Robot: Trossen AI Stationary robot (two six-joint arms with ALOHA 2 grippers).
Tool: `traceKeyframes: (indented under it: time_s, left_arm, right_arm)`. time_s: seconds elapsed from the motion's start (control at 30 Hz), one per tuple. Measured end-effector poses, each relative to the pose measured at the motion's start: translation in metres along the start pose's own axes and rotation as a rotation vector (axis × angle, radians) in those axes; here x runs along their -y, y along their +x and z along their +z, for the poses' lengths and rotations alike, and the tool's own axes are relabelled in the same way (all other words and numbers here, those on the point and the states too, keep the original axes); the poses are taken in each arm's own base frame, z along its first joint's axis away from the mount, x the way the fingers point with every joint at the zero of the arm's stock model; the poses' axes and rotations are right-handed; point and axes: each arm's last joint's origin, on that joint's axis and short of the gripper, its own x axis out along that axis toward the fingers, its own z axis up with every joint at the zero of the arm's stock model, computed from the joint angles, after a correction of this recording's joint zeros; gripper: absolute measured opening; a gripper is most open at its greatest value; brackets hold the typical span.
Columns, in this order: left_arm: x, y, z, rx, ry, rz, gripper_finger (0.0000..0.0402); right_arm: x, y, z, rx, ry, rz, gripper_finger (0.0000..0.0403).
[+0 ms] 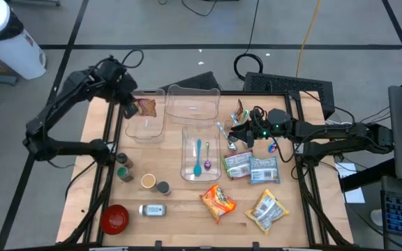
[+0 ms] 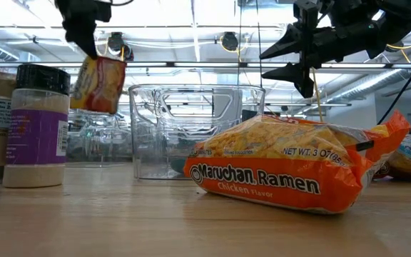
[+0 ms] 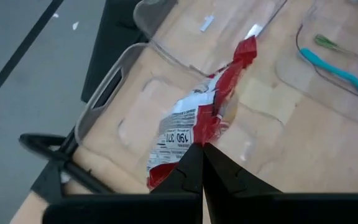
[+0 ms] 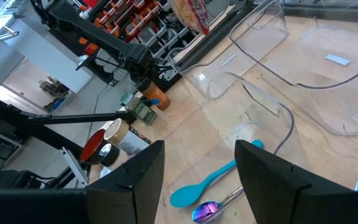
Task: Pick & Place Food Item
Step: Put the red noodle pack into the top left transparent bin
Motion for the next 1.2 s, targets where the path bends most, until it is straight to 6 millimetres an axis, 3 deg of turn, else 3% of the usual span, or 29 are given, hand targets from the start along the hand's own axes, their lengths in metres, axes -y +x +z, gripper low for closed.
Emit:
traceKeyframes:
  time_s: [0.2,0.73,1.2]
  left_arm:
    - [-0.014,0.027,0.002,0.019,-0.06,0.033,0.0]
    - [-0.059,0.074,0.013,-0.046,-0.172,0.083,0.0]
    - [-0.076,0.108,0.019,-0.103,-0.188,0.066,0.0]
  right_arm:
    - [0.0,0.0,0.0,0.0,0.0,0.0,0.0187]
    - [0.0,0.0,0.0,0.001,-0.011,-0.004,0.0187]
    - [0.005,-0.001,0.004,0.018,-0.024,-0.026,0.0187]
